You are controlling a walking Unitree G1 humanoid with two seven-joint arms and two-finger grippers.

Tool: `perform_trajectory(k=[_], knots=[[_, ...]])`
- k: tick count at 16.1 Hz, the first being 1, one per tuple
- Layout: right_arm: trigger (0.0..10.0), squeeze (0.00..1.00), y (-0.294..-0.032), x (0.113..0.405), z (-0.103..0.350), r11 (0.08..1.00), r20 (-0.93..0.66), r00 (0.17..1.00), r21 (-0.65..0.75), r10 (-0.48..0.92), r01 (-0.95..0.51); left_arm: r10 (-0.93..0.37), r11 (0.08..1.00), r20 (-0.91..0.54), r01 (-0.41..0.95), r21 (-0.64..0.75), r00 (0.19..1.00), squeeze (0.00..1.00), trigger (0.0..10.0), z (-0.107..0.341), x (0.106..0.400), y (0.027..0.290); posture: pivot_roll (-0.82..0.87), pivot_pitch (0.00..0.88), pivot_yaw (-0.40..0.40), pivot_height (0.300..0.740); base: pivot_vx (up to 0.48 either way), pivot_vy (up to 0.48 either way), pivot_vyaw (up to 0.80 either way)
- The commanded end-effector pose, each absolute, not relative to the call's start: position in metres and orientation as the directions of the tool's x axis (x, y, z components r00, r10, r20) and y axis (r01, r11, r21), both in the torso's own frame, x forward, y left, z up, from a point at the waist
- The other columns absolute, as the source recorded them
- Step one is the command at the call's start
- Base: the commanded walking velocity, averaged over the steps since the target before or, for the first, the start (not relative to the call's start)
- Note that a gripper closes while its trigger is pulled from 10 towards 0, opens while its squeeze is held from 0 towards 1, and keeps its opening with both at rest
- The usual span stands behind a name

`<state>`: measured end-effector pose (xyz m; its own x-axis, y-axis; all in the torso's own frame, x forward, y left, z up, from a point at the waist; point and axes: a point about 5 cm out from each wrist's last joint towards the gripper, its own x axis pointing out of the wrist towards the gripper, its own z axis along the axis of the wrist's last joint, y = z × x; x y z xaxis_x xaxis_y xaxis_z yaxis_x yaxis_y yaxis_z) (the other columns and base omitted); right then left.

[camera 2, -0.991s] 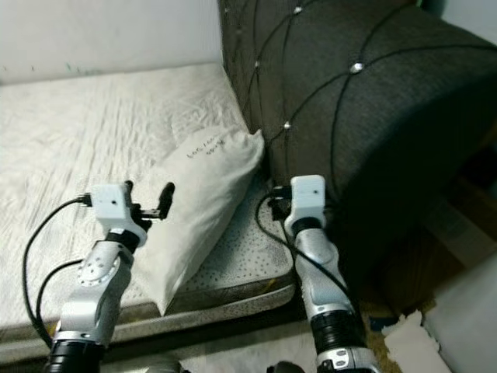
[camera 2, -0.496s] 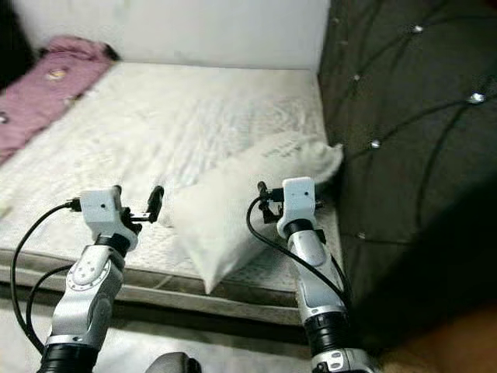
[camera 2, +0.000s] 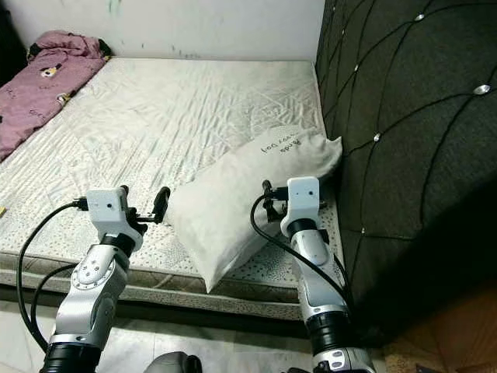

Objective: Clean up the room

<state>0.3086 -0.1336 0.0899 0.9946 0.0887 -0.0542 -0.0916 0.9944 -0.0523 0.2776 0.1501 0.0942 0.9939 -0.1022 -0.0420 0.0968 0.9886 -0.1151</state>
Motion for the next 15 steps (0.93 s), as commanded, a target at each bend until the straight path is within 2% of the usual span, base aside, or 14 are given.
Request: perform_trajectory(k=[1,8,15], knots=[[10.0,0.00,-0.1344,0.3092,0.0925,0.996,-0.052,0.995,-0.042,0.082,-0.084,-0.086,0.990,-0.041,0.081,-0.113,0.995,0.00,10.0,0.0964,0.2776,0.1557,0.06,0.000,0.053,0.740,0.000,0.000,0.00],[10.0,0.00,-0.1351,0.3080,0.0923,0.996,-0.057,0.995,-0.046,0.080,-0.083,-0.115,0.987,-0.020,0.112,-0.111,0.993,0.00,10.0,0.0992,0.2780,0.1523,0.06,0.004,0.052,0.740,0.000,0.000,0.00],[10.0,0.00,-0.1344,0.3082,0.0920,0.994,-0.061,0.994,-0.059,0.085,-0.089,-0.142,0.983,-0.003,0.141,-0.117,0.990,0.00,10.0,0.1012,0.2772,0.1489,0.06,0.005,0.050,0.740,0.323,0.000,0.00]])
